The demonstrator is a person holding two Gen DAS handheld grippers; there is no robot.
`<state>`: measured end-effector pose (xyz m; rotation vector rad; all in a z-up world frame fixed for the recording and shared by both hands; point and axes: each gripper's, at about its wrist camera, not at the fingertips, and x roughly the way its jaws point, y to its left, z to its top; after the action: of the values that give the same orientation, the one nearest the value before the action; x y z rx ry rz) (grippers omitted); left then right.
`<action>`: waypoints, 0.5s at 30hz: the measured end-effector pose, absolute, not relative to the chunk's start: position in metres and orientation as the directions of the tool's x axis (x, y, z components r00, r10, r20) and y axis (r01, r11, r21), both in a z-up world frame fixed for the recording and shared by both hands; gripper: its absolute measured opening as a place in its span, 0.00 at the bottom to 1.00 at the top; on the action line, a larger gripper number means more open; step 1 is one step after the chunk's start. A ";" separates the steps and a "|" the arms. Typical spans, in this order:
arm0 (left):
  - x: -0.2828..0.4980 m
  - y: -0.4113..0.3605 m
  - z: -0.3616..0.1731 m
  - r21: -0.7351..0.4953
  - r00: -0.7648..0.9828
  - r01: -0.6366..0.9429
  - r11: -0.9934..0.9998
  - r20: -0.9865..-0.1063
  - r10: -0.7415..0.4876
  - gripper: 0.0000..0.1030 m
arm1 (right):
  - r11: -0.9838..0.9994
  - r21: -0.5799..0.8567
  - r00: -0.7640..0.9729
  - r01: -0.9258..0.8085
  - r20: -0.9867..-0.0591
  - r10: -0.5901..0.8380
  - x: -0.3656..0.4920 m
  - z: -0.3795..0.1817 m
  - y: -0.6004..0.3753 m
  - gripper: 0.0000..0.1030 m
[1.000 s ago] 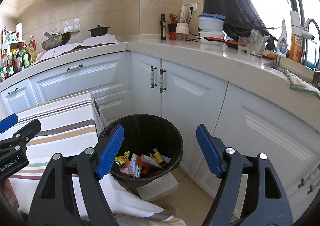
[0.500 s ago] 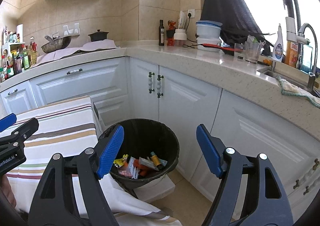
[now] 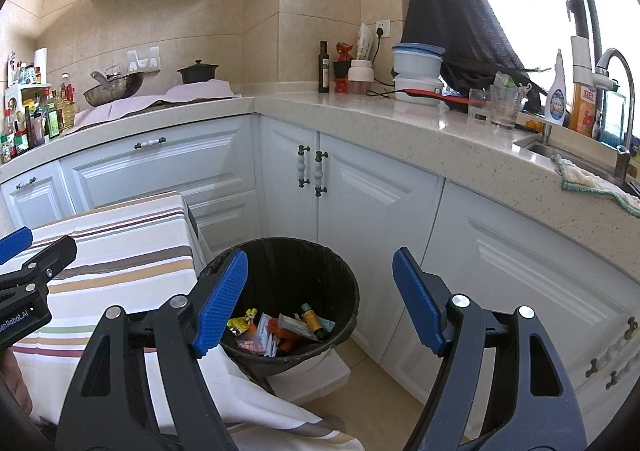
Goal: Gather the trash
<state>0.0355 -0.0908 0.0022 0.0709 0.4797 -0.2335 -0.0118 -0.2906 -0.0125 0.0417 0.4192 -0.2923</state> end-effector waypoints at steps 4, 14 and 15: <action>0.035 -0.091 0.002 0.011 0.862 0.238 0.971 -0.464 -0.206 0.82 | 0.958 -0.021 0.873 0.287 -0.407 -0.271 -0.011 -0.013 -0.291 0.71; 0.036 -0.090 0.002 0.009 0.860 0.237 0.971 -0.466 -0.206 0.82 | 0.957 -0.023 0.872 0.288 -0.407 -0.272 -0.011 -0.013 -0.290 0.71; 0.036 -0.090 0.002 0.010 0.861 0.237 0.971 -0.466 -0.205 0.82 | 0.957 -0.023 0.872 0.288 -0.406 -0.272 -0.012 -0.012 -0.290 0.71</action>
<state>0.0357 -0.0900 0.0019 0.0677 0.4814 -0.2324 -0.0121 -0.2898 -0.0124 0.0386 0.4191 -0.2924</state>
